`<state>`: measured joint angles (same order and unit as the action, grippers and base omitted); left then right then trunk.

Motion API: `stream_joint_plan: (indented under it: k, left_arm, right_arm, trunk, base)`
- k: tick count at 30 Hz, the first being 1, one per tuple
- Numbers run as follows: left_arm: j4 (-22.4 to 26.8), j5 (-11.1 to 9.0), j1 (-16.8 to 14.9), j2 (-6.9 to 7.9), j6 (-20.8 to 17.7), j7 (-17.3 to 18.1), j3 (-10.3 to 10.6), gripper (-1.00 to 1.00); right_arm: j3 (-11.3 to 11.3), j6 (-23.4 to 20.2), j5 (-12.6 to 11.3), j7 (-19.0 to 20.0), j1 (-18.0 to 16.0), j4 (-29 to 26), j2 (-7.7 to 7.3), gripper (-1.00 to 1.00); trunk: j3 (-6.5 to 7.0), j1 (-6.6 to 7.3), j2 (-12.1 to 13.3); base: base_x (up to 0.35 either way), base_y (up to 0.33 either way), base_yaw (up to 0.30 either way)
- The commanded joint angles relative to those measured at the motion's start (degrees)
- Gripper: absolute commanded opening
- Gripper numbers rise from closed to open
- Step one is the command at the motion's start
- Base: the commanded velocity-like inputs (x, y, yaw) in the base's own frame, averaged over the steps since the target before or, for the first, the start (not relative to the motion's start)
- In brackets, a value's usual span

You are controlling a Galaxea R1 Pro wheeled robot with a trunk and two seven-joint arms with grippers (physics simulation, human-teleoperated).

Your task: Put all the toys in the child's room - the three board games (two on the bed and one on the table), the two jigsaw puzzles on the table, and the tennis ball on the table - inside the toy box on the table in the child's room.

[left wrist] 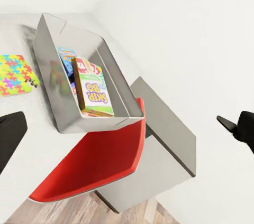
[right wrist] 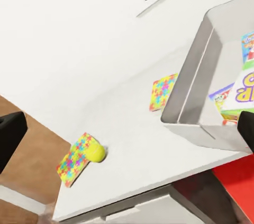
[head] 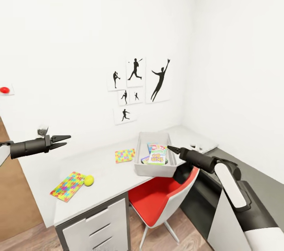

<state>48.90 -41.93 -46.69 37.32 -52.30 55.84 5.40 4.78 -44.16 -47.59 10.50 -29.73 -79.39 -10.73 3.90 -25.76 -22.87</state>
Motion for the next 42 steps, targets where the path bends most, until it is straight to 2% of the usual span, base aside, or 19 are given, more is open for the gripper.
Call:
stream_joint_plan:
  k: [1,4,6,7,9,11,14,21,31,42]
  left_arm:
    - [-0.08,-0.25,-0.07,0.04,-0.26,0.06,0.16,1.0]
    - [-0.1,-0.25,-0.07,0.07,-0.26,0.06,0.21,1.0]
    - [-0.1,-0.25,-0.07,0.15,-0.26,0.06,0.22,1.0]
    - [-0.1,-0.25,-0.07,0.16,-0.26,0.06,0.22,1.0]
    - [-0.09,-0.25,-0.07,0.19,-0.26,0.06,0.23,1.0]
    - [-0.1,-0.25,-0.07,0.16,-0.26,0.06,0.23,1.0]
    - [-0.11,-0.25,-0.07,0.13,-0.26,0.06,0.23,1.0]
    - [-0.08,-0.25,-0.07,0.12,-0.26,0.06,0.23,1.0]
    - [-0.1,-0.25,-0.07,0.12,-0.26,0.06,0.23,1.0]
    - [-0.11,-0.25,-0.07,0.19,-0.26,0.06,0.23,1.0]
  right_arm:
    - [-0.01,-2.94,0.26,0.02,-2.09,-1.08,-0.06,1.0]
    - [-0.06,-9.71,0.27,-1.6,-7.24,-2.49,0.46,1.0]
    - [-0.19,-12.2,0.21,-4.69,-9.37,-2.77,0.94,1.0]
    - [-0.19,-12.55,0.19,-5.9,-9.67,-2.83,1.29,1.0]
    - [-0.2,-13.45,0.13,-10.16,-10.38,-2.94,2.91,1.0]
    - [-0.21,-13.95,0.09,-12.67,-10.62,-2.95,4.19,1.0]
    - [-0.21,-14.17,0.05,-14.88,-10.77,-2.9,5.33,1.0]
    - [-0.25,-14.06,0.1,-15.89,-10.79,-1.37,5.9,1.0]
    - [-0.07,-13.54,0.28,-16.0,-10.79,-0.04,5.98,1.0]
    - [0.41,-12.24,0.3,-16.04,-10.79,0.77,6.05,1.0]
  trunk:
    - [-0.09,-0.02,-0.05]
    - [-0.29,-0.02,-0.05]
    - [-0.44,-0.02,-0.05]
    - [-0.51,-0.02,-0.05]
    - [-0.66,-0.02,-0.05]
    - [-0.81,-0.02,-0.05]
    - [-1.04,-0.02,-0.05]
    - [-1.56,-0.02,-0.05]
    - [-2.32,-0.02,-0.05]
    - [-3.15,-0.02,-0.05]
  base:
    - [0.0,0.0,0.232]
    - [0.0,0.0,0.211]
    - [-0.039,0.008,0.198]
    - [-0.087,0.033,0.195]
    - [-0.149,0.083,0.192]
    - [-0.153,0.097,0.189]
    - [-0.075,0.049,0.187]
    - [-0.043,0.02,0.185]
    - [-0.092,0.07,0.185]
    - [-0.003,0.181,0.185]
